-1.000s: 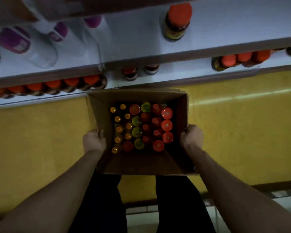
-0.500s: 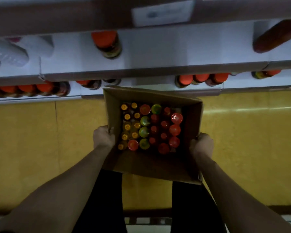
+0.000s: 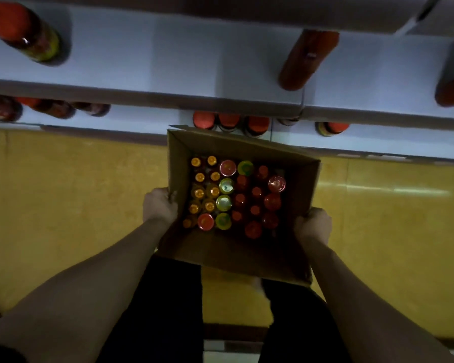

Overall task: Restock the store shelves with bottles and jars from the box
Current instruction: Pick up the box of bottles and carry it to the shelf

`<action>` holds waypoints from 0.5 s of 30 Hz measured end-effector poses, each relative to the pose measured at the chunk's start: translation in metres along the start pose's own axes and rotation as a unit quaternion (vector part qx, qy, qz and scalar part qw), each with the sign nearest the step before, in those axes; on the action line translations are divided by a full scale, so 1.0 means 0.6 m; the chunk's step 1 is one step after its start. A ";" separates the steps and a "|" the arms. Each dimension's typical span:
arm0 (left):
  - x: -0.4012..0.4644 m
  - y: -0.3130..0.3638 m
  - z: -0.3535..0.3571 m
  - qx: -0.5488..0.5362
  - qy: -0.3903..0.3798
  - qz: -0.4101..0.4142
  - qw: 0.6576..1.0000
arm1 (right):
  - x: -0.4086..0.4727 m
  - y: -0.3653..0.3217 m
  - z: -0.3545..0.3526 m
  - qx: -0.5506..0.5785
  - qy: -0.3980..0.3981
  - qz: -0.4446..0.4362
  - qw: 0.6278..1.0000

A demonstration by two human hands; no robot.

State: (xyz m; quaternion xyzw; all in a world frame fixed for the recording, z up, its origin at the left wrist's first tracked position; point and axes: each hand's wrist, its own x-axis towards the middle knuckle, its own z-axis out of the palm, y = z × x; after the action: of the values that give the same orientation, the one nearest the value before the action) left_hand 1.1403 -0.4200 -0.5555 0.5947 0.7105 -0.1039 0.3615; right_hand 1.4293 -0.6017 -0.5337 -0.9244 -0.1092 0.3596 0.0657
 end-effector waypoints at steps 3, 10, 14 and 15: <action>-0.057 0.073 0.079 -0.003 0.001 -0.012 1.000 | 0.067 0.083 -0.069 0.006 -0.015 0.005 1.000; -0.185 0.229 0.256 0.026 0.017 -0.028 0.999 | 0.215 0.271 -0.209 0.012 -0.043 -0.035 0.998; -0.224 0.299 0.340 0.007 0.010 -0.024 1.000 | 0.270 0.341 -0.279 -0.002 -0.024 -0.033 0.999; -0.232 0.316 0.357 0.010 0.004 -0.021 1.000 | 0.281 0.359 -0.296 -0.011 -0.022 -0.026 0.999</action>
State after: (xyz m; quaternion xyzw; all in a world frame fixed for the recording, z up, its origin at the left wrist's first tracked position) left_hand 1.4026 -0.5999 -0.5668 0.5839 0.7231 -0.1159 0.3504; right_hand 1.7041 -0.7756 -0.5559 -0.9137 -0.1390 0.3766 0.0626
